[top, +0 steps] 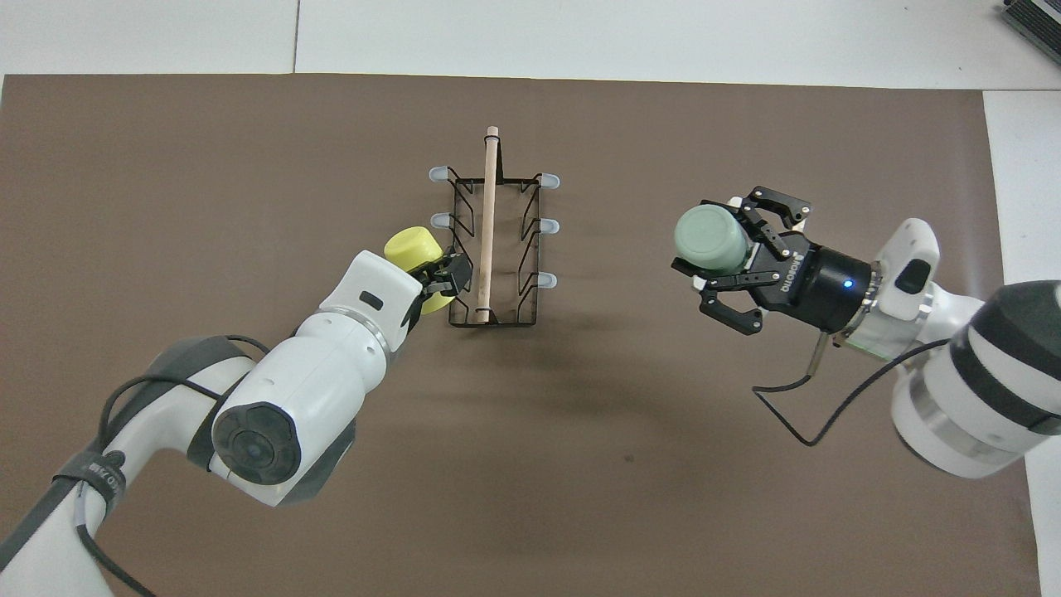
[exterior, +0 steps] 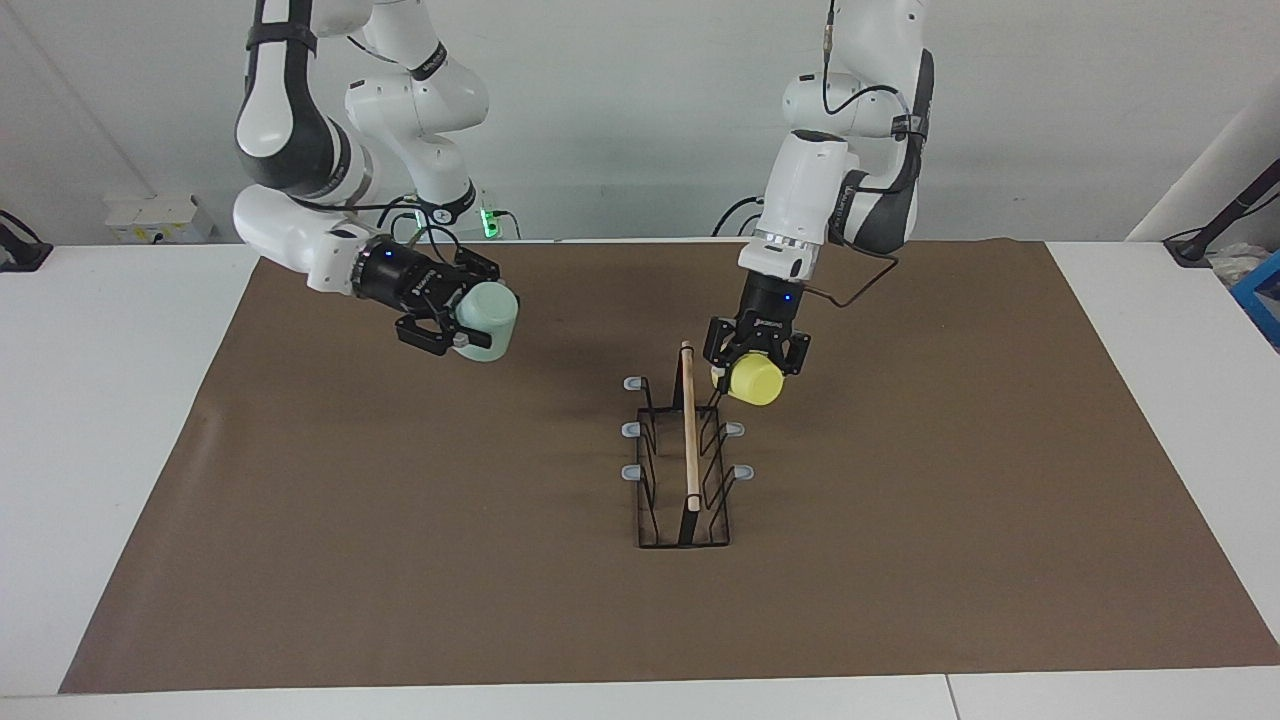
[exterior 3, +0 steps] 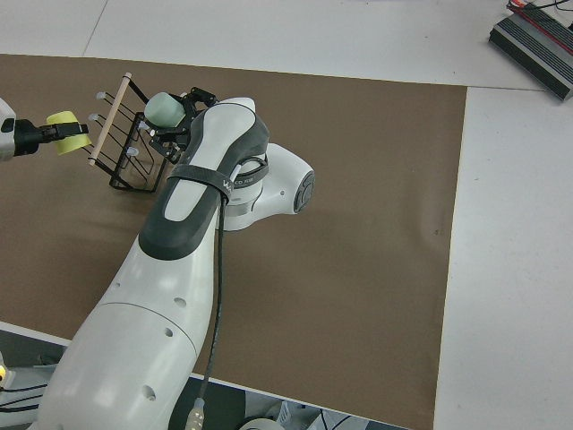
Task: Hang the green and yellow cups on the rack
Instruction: 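Hang the yellow cup on a rack peg and open the left gripper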
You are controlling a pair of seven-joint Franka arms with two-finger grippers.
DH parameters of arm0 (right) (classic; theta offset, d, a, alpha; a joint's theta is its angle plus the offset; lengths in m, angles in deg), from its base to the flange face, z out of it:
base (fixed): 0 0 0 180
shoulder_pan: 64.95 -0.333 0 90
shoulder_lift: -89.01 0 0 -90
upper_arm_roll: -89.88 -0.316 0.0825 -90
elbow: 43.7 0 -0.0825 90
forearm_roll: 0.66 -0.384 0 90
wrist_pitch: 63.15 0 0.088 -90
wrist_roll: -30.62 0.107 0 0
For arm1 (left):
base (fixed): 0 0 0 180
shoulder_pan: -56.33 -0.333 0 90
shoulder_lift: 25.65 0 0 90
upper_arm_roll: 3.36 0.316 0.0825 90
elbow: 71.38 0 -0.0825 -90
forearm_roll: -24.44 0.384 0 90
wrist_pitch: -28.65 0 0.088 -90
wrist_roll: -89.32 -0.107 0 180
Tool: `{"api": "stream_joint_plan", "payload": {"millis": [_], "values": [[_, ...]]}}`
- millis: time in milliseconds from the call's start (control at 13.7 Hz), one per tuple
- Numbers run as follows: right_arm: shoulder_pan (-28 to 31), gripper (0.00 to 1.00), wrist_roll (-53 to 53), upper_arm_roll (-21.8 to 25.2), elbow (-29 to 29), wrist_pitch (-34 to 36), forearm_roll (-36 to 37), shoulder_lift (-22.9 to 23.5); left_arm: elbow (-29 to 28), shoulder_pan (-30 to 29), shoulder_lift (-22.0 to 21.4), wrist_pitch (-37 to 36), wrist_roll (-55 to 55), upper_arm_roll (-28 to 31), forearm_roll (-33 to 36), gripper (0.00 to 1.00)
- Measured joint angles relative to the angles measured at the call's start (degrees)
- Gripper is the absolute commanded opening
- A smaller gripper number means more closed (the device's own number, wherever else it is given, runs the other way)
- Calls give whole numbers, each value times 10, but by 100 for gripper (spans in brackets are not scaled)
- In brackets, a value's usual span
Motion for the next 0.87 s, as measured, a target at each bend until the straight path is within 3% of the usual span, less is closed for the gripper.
{"api": "stream_joint_plan", "payload": {"millis": [218, 437, 655, 874], "values": [[-79, 0, -83, -1, 0, -28, -149, 46, -1, 0, 0, -7, 47, -7, 2, 100], [-147, 0, -135, -2, 1, -63, -267, 64, 0, -1, -1, -33, 61, -17, 2, 100], [-165, 0, -157, -2, 2, -67, -299, 78, -1, -1, -3, -47, 69, -27, 2, 100], [-167, 0, -186, -1, 7, -29, -338, 118, 11, -1, -7, -75, 69, -27, 3, 100]]}}
